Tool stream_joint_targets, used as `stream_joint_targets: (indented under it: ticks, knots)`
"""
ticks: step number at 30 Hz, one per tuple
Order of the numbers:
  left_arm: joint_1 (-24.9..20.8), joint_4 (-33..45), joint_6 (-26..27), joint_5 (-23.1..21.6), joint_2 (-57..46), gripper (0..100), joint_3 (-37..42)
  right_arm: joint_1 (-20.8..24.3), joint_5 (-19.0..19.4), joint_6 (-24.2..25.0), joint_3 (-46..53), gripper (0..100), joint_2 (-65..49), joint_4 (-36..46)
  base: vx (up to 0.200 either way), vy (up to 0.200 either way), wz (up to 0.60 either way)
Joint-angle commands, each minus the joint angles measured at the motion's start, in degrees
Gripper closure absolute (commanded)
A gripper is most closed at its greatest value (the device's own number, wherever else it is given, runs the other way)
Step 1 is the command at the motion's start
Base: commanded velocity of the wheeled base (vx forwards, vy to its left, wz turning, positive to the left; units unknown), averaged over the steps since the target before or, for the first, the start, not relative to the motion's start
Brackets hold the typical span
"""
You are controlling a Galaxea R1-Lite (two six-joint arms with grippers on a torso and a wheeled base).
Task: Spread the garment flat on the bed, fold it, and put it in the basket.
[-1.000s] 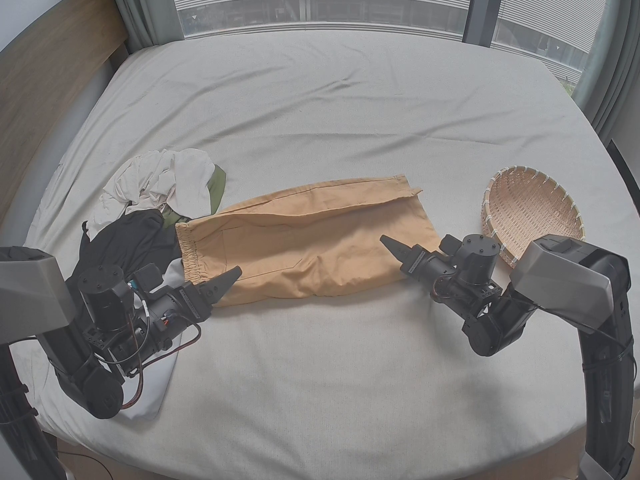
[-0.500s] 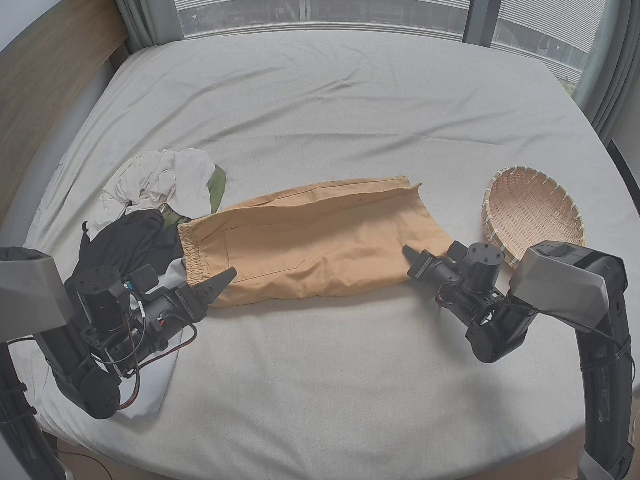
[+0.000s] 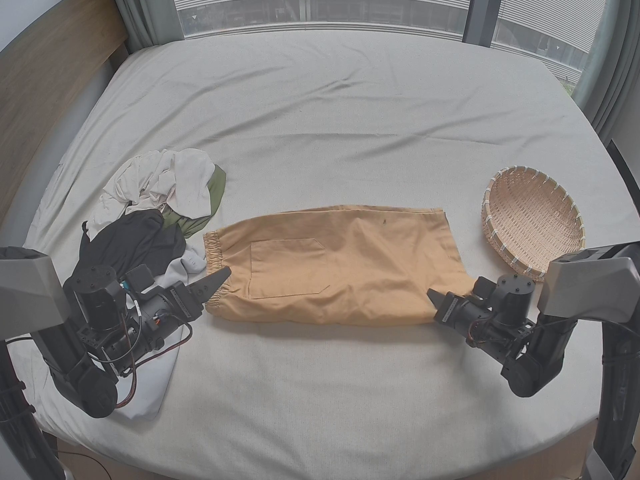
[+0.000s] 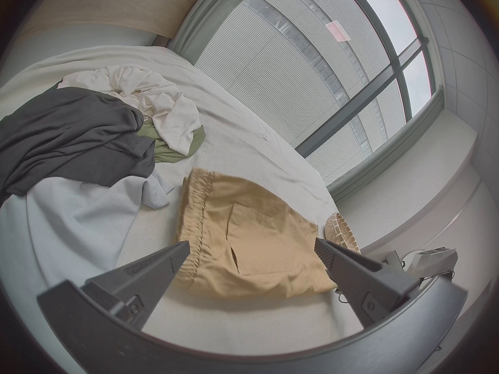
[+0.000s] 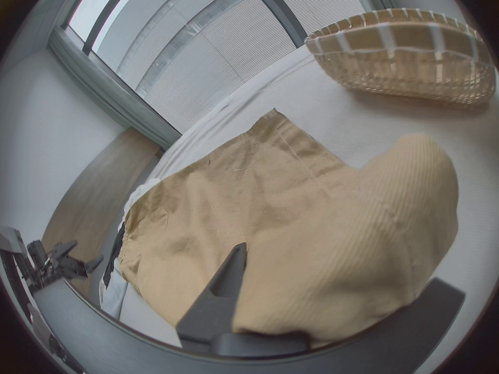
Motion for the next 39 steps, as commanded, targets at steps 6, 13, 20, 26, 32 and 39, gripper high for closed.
stream_joint_targets:
  ticks: [6, 13, 20, 26, 32, 39]
  knots:
    - [0.0, 0.0, -0.2, -0.6, 4.3, 0, 0.2, -3.5, 0.1, -1.8, 7.5, 100, -6.1, -0.4, 0.000, 0.000, 0.00]
    - [0.1, 0.0, -0.2, -0.9, 8.5, 0, -0.8, -3.2, -0.1, -1.8, 7.6, 0, -6.3, -0.4, 0.000, 0.000, 0.00]
    - [-0.1, 0.0, -0.4, -1.7, 13.3, 0, -4.6, -3.8, -2.3, -1.3, 11.3, 0, -11.1, -0.4, 0.000, 0.000, 0.00]
    - [-1.1, 0.0, -0.6, -1.5, 18.3, 0, -10.2, -5.2, -2.2, -2.7, 16.0, 0, -19.8, -0.4, 0.000, 0.000, 0.00]
    - [-2.2, 0.0, -0.8, -1.1, 20.3, 0, -13.6, -5.3, -2.2, -5.4, 16.7, 0, -28.0, -0.2, 0.000, 0.000, 0.00]
    - [-4.2, 0.1, -0.9, -0.8, 24.4, 0, -18.6, -5.7, -2.0, -6.1, 15.4, 0, -29.9, -0.2, 0.000, 0.000, 0.00]
